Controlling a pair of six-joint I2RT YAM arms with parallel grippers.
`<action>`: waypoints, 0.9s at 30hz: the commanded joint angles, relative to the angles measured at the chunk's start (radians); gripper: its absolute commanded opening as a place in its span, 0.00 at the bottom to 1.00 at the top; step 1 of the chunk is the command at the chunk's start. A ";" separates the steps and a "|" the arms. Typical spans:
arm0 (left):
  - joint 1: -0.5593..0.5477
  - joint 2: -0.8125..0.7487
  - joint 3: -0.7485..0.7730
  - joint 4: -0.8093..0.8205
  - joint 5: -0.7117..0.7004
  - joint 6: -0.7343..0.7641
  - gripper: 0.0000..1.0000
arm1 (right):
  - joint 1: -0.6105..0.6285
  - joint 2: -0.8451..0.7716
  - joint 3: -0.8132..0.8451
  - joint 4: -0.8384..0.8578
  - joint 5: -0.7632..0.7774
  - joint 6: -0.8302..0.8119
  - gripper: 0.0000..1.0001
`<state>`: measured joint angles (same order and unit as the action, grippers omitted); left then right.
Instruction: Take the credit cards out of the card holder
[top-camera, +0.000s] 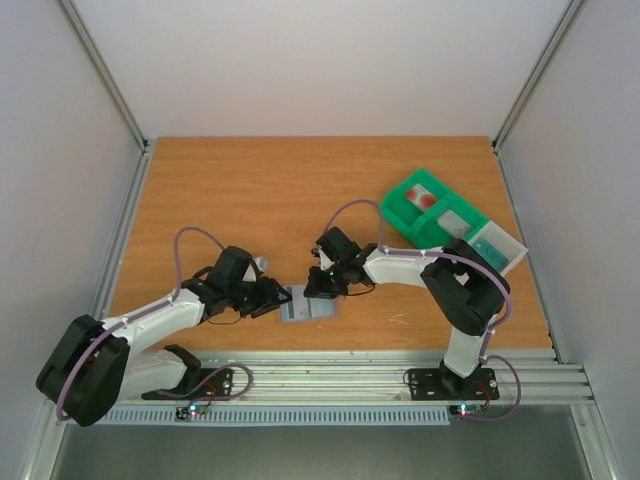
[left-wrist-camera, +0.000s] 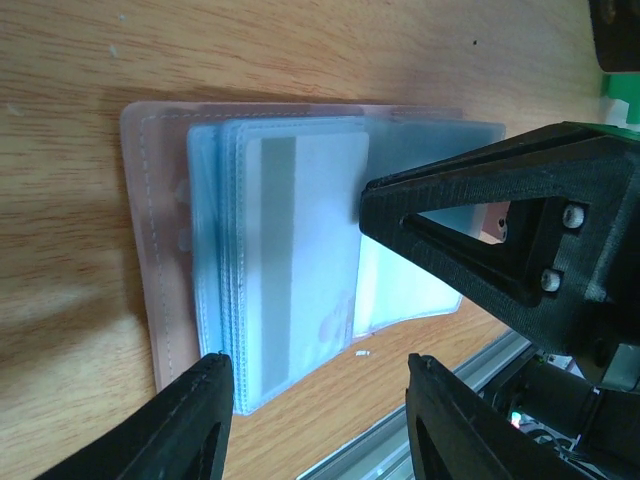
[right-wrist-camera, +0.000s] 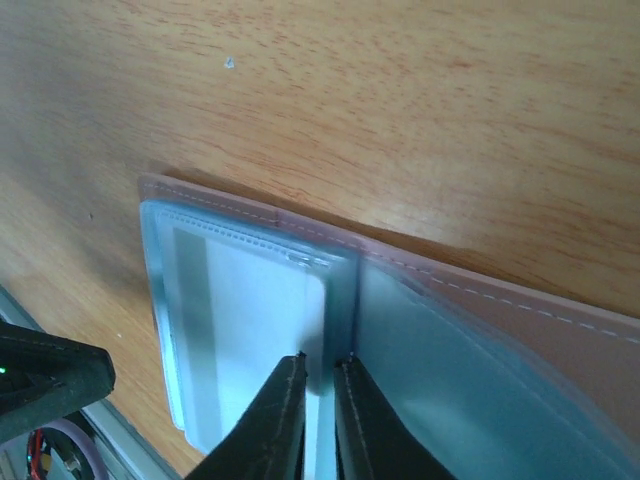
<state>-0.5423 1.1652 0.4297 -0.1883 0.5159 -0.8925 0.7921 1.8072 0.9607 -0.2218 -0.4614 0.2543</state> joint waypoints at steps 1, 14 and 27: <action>0.007 0.013 0.024 0.013 0.001 0.020 0.49 | 0.007 0.023 -0.023 0.055 0.000 0.005 0.07; 0.008 0.080 0.066 0.066 0.009 0.024 0.49 | 0.007 0.023 -0.102 0.149 0.017 0.057 0.01; 0.010 0.125 0.072 0.100 -0.001 0.028 0.44 | 0.006 0.017 -0.113 0.171 0.020 0.064 0.01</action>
<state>-0.5377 1.2720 0.4808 -0.1539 0.5159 -0.8818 0.7921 1.8164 0.8730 -0.0307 -0.4755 0.3073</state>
